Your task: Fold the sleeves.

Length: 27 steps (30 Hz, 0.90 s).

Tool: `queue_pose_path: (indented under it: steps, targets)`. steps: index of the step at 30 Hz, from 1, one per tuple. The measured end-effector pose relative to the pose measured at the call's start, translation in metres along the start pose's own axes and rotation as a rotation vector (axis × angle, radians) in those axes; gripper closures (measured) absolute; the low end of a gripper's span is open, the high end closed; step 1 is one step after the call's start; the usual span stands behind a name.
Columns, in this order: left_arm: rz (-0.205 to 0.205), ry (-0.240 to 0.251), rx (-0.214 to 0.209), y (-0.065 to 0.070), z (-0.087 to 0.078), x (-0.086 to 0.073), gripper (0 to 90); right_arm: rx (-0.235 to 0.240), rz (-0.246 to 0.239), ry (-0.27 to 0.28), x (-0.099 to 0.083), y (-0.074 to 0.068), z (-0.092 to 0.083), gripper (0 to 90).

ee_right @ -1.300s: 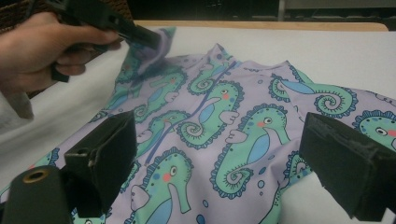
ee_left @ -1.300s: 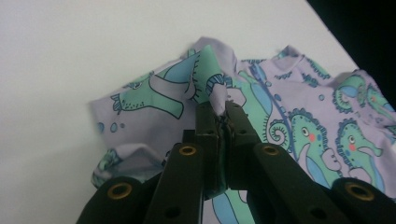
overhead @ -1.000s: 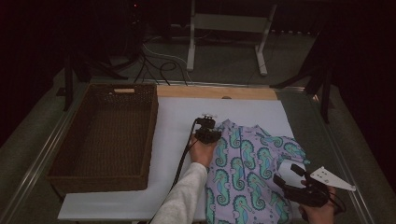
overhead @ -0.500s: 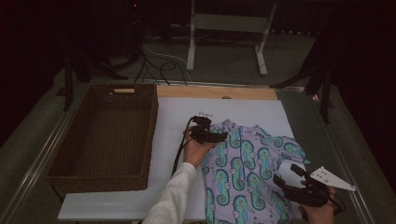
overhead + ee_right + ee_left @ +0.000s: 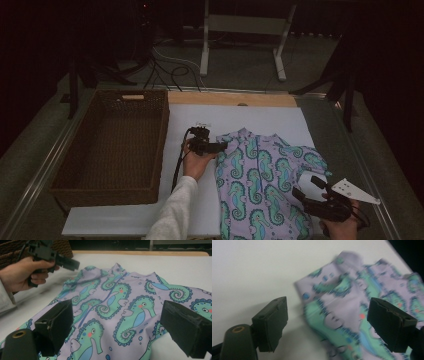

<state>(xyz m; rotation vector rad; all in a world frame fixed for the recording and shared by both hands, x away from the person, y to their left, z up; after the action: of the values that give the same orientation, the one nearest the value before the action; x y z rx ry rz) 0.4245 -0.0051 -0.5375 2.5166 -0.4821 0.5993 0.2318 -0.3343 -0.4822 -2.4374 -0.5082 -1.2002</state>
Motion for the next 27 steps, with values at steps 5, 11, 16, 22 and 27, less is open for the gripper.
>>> queue_pose_path:
  steps: [5,11,16,22,27]
  targets:
    - [-0.001,-0.013,0.007,-0.001,0.009,-0.007,31.0,0.0,0.0,0.002,0.0,0.0,0.0,11.1]
    - [-0.008,-0.018,0.033,0.002,0.012,-0.007,53.5,0.002,-0.001,0.0,0.0,0.0,0.0,11.1]
    - [-0.009,-0.019,0.03,0.004,0.013,-0.007,80.7,0.003,-0.001,0.0,0.0,0.0,0.0,11.1]
    - [0.054,0.037,-0.025,0.02,0.001,-0.004,86.9,0.005,0.007,0.001,0.0,0.001,0.0,11.2]
    - [0.078,0.045,-0.026,0.032,-0.003,-0.003,86.6,0.005,0.003,-0.001,0.0,0.001,0.0,11.2]
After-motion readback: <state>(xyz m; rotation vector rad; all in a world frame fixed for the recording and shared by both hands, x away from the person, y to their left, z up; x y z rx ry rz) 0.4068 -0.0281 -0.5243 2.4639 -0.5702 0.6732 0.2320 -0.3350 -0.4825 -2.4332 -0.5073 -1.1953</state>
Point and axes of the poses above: each handheld gripper's, and its own axes: z roughly forward along the jaws, x roughly out of its top, y roughly to its right, the point moved 4 cm from there along z, roughly forward along the jaws, and after that the axes turned 11 degrees about -y, right-handed, at the moved point
